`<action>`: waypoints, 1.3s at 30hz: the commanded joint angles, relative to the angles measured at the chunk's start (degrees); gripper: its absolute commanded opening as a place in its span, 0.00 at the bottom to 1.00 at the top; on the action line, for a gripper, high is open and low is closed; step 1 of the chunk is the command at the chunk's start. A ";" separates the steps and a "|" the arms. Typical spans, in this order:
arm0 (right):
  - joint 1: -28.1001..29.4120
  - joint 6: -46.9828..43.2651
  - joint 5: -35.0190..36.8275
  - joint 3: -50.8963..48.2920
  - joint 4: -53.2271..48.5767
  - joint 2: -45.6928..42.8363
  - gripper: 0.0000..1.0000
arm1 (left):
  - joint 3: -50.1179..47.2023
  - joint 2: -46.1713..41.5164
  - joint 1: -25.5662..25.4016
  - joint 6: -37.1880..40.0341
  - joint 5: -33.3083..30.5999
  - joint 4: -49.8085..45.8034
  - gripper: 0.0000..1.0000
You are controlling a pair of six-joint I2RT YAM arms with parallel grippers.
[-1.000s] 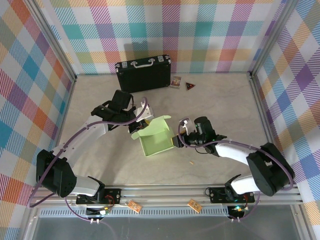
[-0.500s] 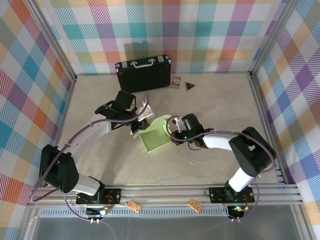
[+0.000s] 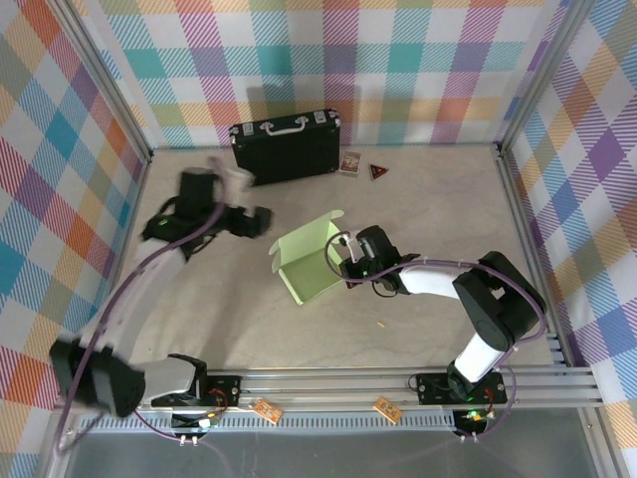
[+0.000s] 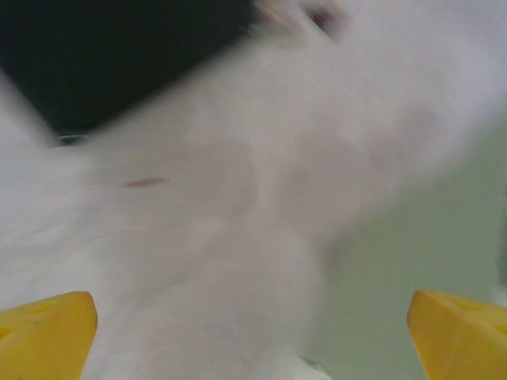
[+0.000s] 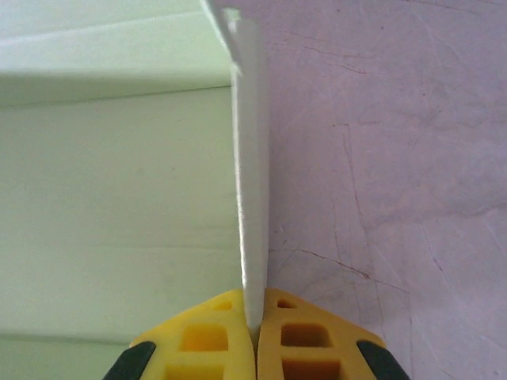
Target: Fold the paper box
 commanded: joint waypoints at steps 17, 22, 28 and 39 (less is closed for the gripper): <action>-6.59 -5.61 -16.36 1.15 -9.51 -7.34 0.00 | -30.73 -1.83 -13.80 -2.40 6.92 35.65 0.74; -7.10 -7.47 -17.01 2.83 -12.39 -6.34 0.00 | -36.04 -5.29 -15.46 0.27 12.78 43.38 0.75; -7.78 -8.02 -18.82 4.23 -13.42 -5.40 0.00 | -40.03 -10.72 -21.94 7.12 16.76 45.35 0.79; -9.40 -10.16 -17.98 4.48 -14.86 -6.19 0.00 | -38.30 -16.89 -26.51 12.03 14.30 35.64 0.74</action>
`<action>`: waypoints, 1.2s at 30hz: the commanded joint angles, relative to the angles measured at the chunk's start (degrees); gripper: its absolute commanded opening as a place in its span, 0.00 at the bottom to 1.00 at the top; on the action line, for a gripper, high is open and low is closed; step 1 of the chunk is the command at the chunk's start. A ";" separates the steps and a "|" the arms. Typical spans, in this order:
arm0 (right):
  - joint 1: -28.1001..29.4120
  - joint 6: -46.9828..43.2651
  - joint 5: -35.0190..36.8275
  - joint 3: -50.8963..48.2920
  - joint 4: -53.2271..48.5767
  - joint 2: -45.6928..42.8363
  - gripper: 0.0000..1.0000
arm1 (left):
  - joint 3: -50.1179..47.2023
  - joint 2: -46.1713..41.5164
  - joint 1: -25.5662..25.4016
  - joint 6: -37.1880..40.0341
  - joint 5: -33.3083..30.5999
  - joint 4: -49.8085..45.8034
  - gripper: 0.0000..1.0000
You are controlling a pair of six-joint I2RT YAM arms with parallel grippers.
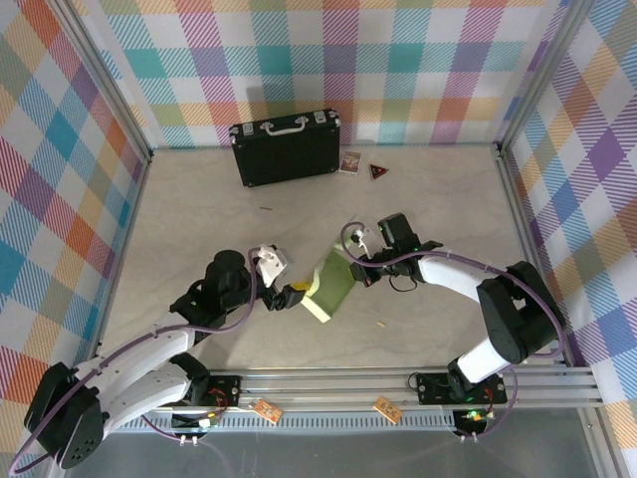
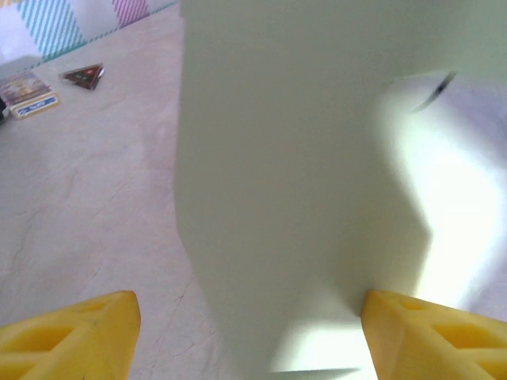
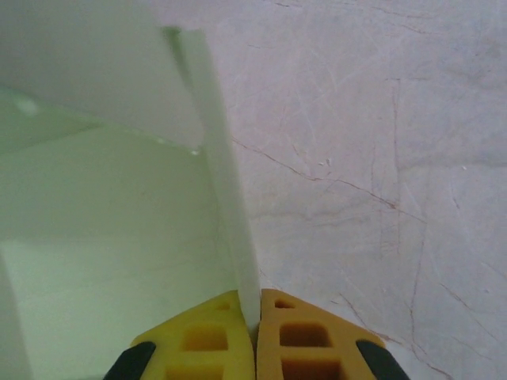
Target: Fold the paper box
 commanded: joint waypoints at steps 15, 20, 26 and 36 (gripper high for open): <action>-2.43 -3.37 -0.68 0.18 5.75 -0.36 0.00 | -3.31 -0.94 -1.27 9.30 5.74 4.40 0.68; -2.61 -3.40 -1.25 0.54 5.62 0.60 0.00 | -4.86 -6.80 -0.74 12.99 2.79 3.74 0.64; -2.71 -3.55 -1.55 0.11 6.35 0.52 0.00 | -1.56 -5.83 3.62 16.04 -4.66 1.53 0.57; -2.78 -4.09 -2.00 0.28 6.63 1.18 0.00 | -1.63 -1.35 12.77 14.65 14.59 8.19 0.63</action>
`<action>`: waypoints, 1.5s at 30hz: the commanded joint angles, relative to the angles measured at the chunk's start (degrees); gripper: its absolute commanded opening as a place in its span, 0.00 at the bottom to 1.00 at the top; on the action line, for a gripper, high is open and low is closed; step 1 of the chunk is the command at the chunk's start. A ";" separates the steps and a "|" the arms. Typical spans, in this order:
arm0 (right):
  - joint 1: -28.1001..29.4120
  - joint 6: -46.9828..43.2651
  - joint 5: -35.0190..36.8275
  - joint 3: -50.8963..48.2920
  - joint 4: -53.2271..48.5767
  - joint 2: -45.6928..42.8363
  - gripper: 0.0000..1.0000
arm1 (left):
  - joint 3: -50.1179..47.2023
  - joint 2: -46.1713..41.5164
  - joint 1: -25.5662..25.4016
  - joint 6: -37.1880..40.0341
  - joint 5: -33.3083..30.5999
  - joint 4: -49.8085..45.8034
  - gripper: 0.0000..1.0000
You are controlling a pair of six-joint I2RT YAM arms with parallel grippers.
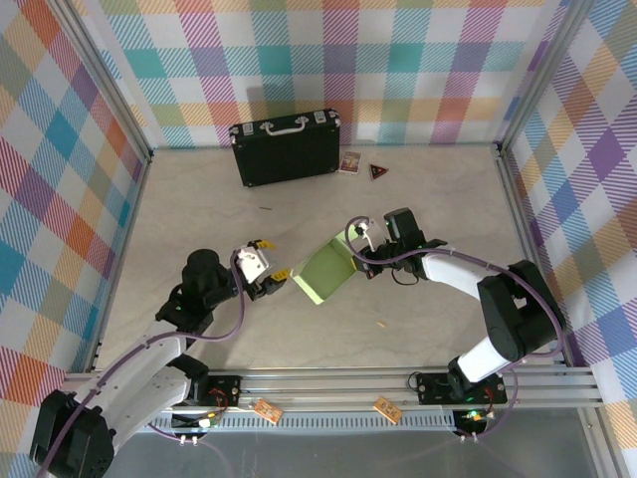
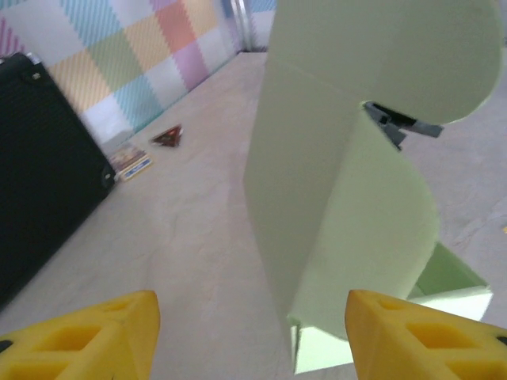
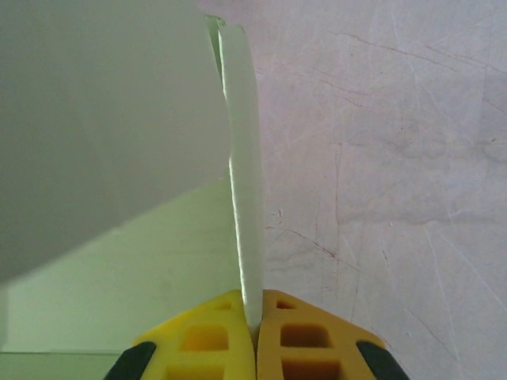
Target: Fold the paper box
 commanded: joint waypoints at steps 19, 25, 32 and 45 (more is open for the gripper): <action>-0.48 -1.23 -3.40 0.01 1.30 1.38 0.00 | 5.25 7.63 -0.47 2.55 15.93 -0.94 0.58; -0.50 -1.22 -3.37 0.11 1.23 1.81 0.00 | 3.56 0.70 -0.45 2.47 4.25 -2.32 0.56; -0.50 -1.23 -3.35 0.23 1.10 1.91 0.00 | 4.95 4.53 -0.32 2.80 10.63 -2.26 0.58; -0.42 -1.22 -3.41 0.42 0.71 2.04 0.00 | 5.24 13.03 -2.45 0.32 13.48 5.86 0.58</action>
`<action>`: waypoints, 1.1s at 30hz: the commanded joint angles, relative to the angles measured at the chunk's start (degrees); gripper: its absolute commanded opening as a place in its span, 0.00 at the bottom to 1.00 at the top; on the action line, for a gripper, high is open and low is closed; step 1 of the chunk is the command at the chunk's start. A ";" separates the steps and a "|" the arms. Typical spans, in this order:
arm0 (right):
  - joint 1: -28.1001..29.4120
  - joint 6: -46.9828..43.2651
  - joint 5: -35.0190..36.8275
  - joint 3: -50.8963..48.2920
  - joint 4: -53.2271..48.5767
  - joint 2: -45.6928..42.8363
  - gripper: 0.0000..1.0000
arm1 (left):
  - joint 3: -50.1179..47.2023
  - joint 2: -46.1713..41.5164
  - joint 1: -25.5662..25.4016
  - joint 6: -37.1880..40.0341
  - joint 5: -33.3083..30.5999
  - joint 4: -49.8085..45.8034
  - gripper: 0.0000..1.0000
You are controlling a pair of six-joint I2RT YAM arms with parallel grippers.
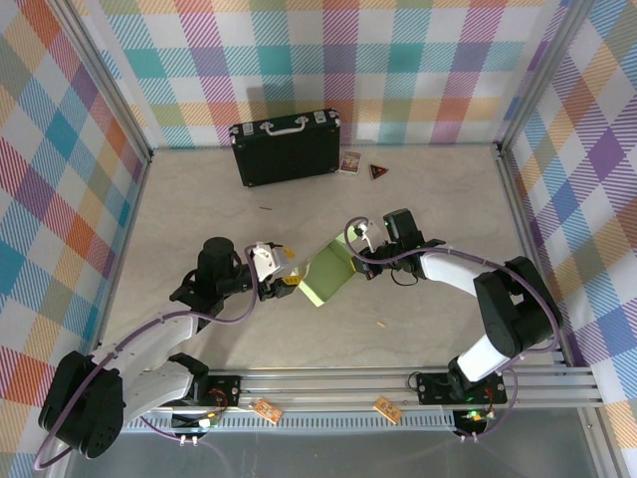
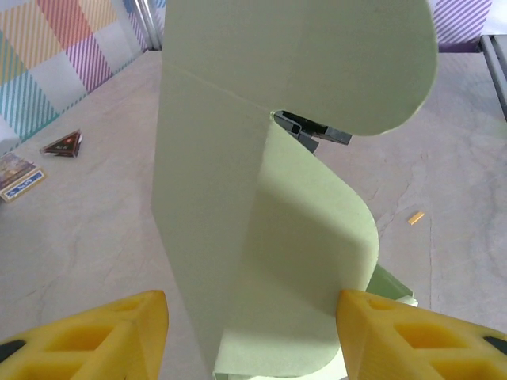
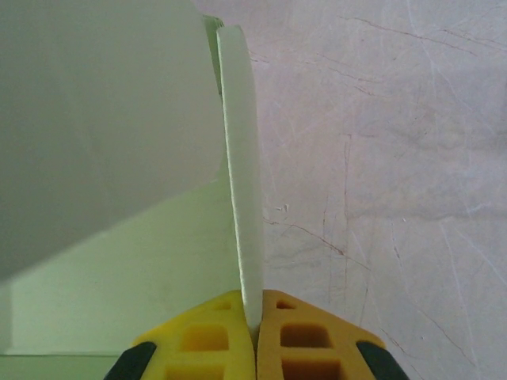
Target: Fold the paper box
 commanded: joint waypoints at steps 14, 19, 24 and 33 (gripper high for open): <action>0.73 -3.16 -3.84 0.26 -0.96 0.04 0.00 | 4.90 13.90 -3.75 -5.49 -5.06 15.25 0.45; 0.96 -3.51 -4.40 0.62 -1.68 0.12 0.00 | 7.11 16.41 -4.19 -5.42 -4.63 13.08 0.33; 1.02 -3.51 -4.27 0.61 -1.51 0.28 0.00 | 9.72 16.55 -4.15 -4.51 -5.61 6.95 0.20; 0.99 -3.37 -4.75 0.30 -1.26 -0.37 0.00 | 12.12 19.57 -4.76 -6.96 -6.93 7.02 0.00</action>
